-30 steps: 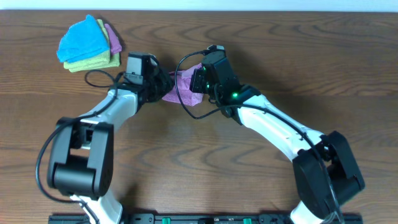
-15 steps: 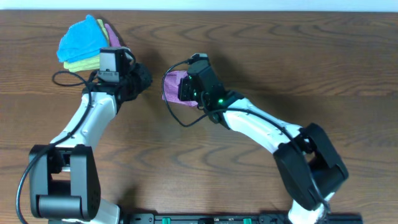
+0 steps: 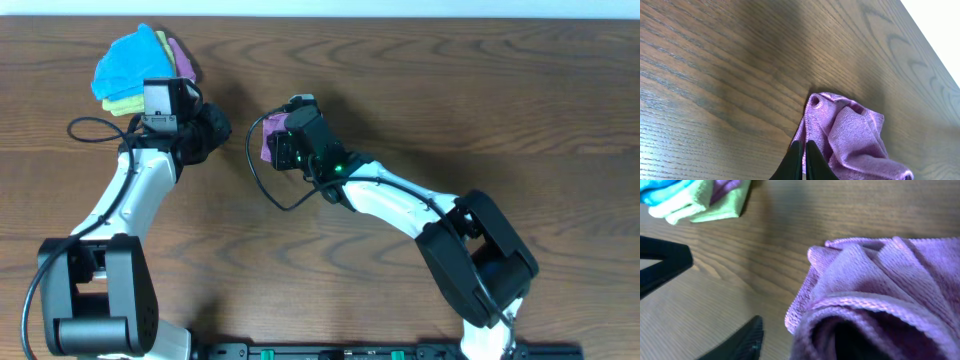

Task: Fold the cloth
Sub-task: 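Move the right gripper toward the left gripper, folding the strip in half, then release the right gripper from the folded cloth and retract the right arm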

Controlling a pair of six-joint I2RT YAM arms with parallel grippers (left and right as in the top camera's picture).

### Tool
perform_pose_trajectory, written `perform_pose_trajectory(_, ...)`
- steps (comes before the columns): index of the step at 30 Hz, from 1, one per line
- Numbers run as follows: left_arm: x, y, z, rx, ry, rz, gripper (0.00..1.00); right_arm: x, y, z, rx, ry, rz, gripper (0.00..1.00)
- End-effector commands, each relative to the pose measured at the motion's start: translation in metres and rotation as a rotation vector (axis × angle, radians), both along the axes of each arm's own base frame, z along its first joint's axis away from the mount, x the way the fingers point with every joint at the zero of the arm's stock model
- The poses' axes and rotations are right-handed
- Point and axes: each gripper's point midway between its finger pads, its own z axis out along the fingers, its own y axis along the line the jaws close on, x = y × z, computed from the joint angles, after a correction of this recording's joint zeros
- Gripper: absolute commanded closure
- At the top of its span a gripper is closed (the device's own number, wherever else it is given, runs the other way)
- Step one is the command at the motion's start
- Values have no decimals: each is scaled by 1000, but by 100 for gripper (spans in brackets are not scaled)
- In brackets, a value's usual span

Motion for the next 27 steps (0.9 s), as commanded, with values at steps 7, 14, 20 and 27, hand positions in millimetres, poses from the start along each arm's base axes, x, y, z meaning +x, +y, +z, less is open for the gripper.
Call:
perform_pose_trajectory(7,8,9,22,18,-57,8,94,6,30,39,99,-37,82,42)
perform_pose_trajectory(14,11,9,28,18,-69,8,94,7,34,47,117,-43,91,43)
perform_pose_trajectory(20,13,10,33,19,-84,9,94,1,40,48,140,-23,133,42)
perform_pose_trajectory(27,14,22,37,17,-90,41,94,-7,50,54,182,-15,192,42)
